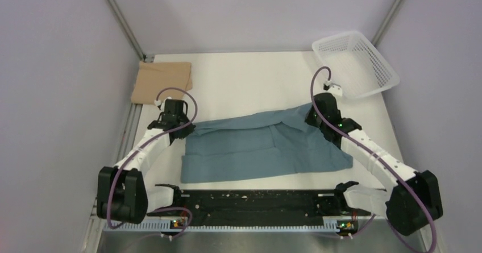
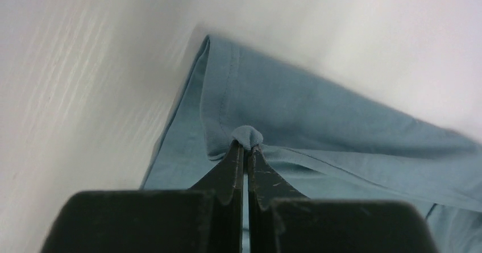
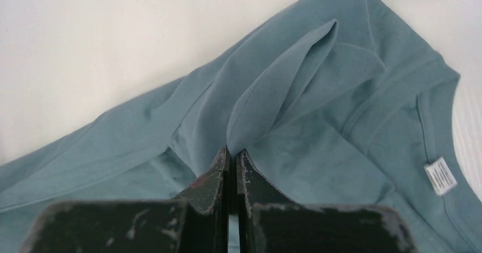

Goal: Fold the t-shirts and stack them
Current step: Fold the other side of the tshirt into a rectangle, then rotate the tshirt 90 degrees

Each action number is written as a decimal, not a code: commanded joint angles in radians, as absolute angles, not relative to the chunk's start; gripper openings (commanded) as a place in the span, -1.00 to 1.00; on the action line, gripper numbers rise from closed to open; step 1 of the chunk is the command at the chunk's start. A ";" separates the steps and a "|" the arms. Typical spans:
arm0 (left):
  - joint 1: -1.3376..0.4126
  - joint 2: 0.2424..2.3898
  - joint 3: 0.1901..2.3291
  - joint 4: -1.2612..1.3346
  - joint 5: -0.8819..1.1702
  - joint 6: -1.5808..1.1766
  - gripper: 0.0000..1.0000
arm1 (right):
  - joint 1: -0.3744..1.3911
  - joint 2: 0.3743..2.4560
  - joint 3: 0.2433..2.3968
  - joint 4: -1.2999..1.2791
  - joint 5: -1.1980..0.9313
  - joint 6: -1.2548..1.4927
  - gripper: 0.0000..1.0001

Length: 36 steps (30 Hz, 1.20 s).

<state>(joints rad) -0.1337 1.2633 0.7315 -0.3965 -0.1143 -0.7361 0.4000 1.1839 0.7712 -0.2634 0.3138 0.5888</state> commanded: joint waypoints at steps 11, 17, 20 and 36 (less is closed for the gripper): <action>-0.146 1.079 0.623 -0.467 -0.120 -0.785 -1.00 | 0.569 0.993 0.683 -0.654 0.399 0.745 -0.91; -0.146 1.017 0.594 -0.575 -0.178 -0.834 -0.46 | 0.677 0.961 0.612 -0.739 0.360 0.881 -0.22; -0.147 0.961 0.617 -0.604 -0.181 -0.840 0.02 | 0.728 0.913 0.605 -0.765 0.394 0.914 -0.08; -0.154 1.112 0.714 -0.311 0.117 -0.788 0.96 | 0.740 0.857 0.756 -0.537 0.438 0.568 0.98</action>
<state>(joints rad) -0.1452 1.0206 0.6930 -0.4976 -0.0540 -0.7982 0.7315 0.7864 0.7513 -0.6987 0.4496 0.6323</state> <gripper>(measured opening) 0.975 0.988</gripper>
